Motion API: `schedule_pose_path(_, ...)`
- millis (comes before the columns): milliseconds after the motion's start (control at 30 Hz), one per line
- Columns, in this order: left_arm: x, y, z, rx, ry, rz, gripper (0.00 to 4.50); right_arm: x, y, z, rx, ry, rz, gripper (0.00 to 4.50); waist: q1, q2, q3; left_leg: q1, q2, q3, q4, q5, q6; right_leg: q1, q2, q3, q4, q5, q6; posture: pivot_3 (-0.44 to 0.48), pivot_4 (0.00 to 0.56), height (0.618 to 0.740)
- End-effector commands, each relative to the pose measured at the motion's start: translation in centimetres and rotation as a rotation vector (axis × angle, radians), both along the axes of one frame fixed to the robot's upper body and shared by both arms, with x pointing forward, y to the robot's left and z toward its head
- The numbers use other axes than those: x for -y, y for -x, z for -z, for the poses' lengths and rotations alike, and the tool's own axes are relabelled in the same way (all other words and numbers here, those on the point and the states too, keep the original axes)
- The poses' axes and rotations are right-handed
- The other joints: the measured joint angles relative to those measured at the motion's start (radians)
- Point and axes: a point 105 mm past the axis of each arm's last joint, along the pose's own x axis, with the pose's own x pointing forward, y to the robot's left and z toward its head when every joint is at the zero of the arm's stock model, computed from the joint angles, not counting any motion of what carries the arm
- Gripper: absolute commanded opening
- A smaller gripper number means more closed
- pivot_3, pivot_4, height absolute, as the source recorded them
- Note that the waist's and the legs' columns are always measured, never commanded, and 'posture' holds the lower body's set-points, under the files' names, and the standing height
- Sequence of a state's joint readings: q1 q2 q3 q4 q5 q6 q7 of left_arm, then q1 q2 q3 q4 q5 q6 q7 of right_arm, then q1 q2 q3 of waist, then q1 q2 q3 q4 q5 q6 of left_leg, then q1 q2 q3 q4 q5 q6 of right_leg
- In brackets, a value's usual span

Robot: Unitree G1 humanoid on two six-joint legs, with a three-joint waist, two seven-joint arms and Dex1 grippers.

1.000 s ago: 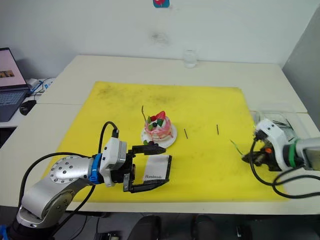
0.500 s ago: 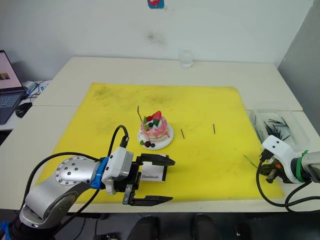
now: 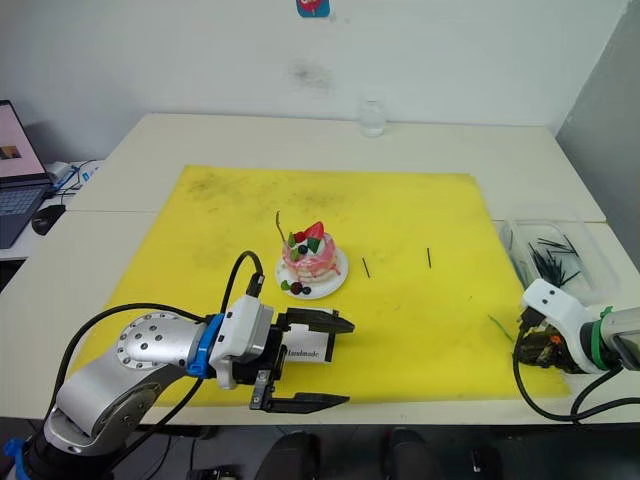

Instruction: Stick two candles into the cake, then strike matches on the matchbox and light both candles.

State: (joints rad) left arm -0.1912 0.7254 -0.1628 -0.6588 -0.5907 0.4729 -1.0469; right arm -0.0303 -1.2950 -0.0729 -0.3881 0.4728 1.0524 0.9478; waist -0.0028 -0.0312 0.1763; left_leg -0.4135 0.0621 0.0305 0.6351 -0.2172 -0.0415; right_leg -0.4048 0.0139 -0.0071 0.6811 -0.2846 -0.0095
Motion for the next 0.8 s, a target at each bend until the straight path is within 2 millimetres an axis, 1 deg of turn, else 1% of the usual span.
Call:
schedule_pose_path(33, 0.3, 0.4, -0.3, 0.034, 0.008, 0.012, 4.5, 0.3, -0.2, -1.6, 0.018, 0.036, -0.018, 2.09, 0.0, 0.0, 0.0, 0.0, 0.0, 0.0, 0.0, 0.0, 0.0, 0.0, 0.0, 0.0, 0.0, 0.0, 0.0, 0.0, 0.15, 0.74)
schedule_pose_path(133, 0.4, 0.3, -0.2, 0.037, 0.009, 0.004, 4.5, 0.2, -0.2, -2.4, 0.014, 0.052, -0.03, 2.09, -0.001, 0.0, 0.0, 0.0, 0.0, 0.0, 0.001, 0.0, 0.0, 0.0, 0.0, 0.0, 0.0, 0.0, 0.0, 0.0, 0.15, 0.74)
schedule_pose_path(200, 0.6, 0.3, 0.0, 0.042, 0.01, 0.0, 4.5, -0.1, -0.3, -2.5, -0.002, 0.062, -0.046, 2.09, -0.001, 0.001, 0.0, 0.0, 0.0, 0.0, 0.001, 0.0, 0.0, 0.0, 0.0, 0.0, 0.001, 0.0, 0.0, 0.0, 0.15, 0.74)
schedule_pose_path(467, 1.3, 0.3, 0.4, 0.054, 0.019, 0.0, 4.5, -0.7, -1.2, -1.6, -0.062, 0.098, -0.122, 2.09, -0.001, 0.001, 0.0, 0.0, 0.0, 0.0, 0.002, 0.0, 0.0, 0.0, 0.0, 0.0, 0.001, 0.0, -0.001, 0.0, 0.15, 0.74)
schedule_pose_path(600, 1.4, 0.2, 0.5, 0.059, 0.024, -0.005, 4.5, -0.5, -2.2, -1.4, -0.067, 0.121, -0.132, 2.09, -0.001, 0.001, 0.0, 0.0, 0.001, 0.0, 0.004, 0.0, 0.0, 0.0, 0.0, 0.0, 0.001, 0.001, -0.001, 0.0, 0.15, 0.74)
schedule_pose_path(800, 1.5, 0.3, 0.7, 0.061, 0.027, -0.014, 4.5, -0.2, -2.8, -1.1, -0.089, 0.125, -0.125, 2.09, 0.0, 0.001, 0.0, -0.001, 0.001, 0.0, 0.005, 0.0, 0.0, 0.0, 0.0, 0.0, 0.001, 0.001, -0.001, 0.0, 0.15, 0.74)
